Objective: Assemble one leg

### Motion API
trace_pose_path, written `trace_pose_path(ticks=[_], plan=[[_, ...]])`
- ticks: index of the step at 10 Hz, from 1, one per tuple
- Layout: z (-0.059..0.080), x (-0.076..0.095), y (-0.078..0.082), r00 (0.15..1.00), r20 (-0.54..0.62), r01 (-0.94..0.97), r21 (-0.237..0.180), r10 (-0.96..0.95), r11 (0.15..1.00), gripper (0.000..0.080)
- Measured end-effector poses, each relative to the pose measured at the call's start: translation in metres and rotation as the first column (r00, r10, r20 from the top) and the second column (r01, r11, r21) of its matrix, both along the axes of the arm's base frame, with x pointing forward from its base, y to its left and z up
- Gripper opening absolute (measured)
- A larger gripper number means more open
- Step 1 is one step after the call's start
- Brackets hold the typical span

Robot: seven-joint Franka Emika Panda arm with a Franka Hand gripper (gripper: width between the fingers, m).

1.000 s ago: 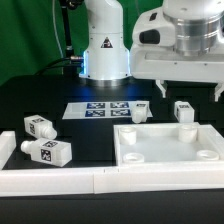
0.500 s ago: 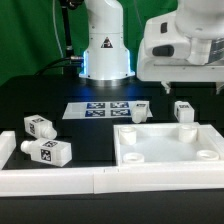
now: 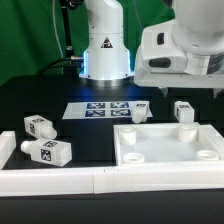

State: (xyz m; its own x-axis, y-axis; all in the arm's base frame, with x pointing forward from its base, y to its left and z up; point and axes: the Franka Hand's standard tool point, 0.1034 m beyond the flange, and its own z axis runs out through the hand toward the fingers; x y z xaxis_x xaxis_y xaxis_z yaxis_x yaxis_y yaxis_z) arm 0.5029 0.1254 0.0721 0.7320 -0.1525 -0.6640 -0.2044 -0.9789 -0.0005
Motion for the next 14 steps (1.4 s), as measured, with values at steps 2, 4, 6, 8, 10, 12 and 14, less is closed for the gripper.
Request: trace_pose_path(ticks=[2,4,6,8,10,12,14], plan=[[-0.022,-0.021,0.009,0.995,-0.09,-0.035,0.034,0.038,0.999,0.0649],[-0.028,-0.021,0.01,0.996,-0.084,-0.038,0.025,0.04,0.999,0.0649],[-0.028,-0.021,0.008,0.996,-0.084,-0.036,0.025,0.038,0.999,0.0649],[-0.038,-0.029,0.007,0.993,-0.112,-0.021,0.028,0.024,0.999,0.0649],[-0.047,-0.053,0.015,0.986,-0.164,-0.008,0.027,0.013,1.0,0.0649],[-0.049,-0.06,0.02,0.985,-0.172,-0.032,0.022,0.035,0.999,0.0649],[-0.049,-0.06,0.019,0.984,-0.173,-0.029,0.023,0.032,0.999,0.0649]])
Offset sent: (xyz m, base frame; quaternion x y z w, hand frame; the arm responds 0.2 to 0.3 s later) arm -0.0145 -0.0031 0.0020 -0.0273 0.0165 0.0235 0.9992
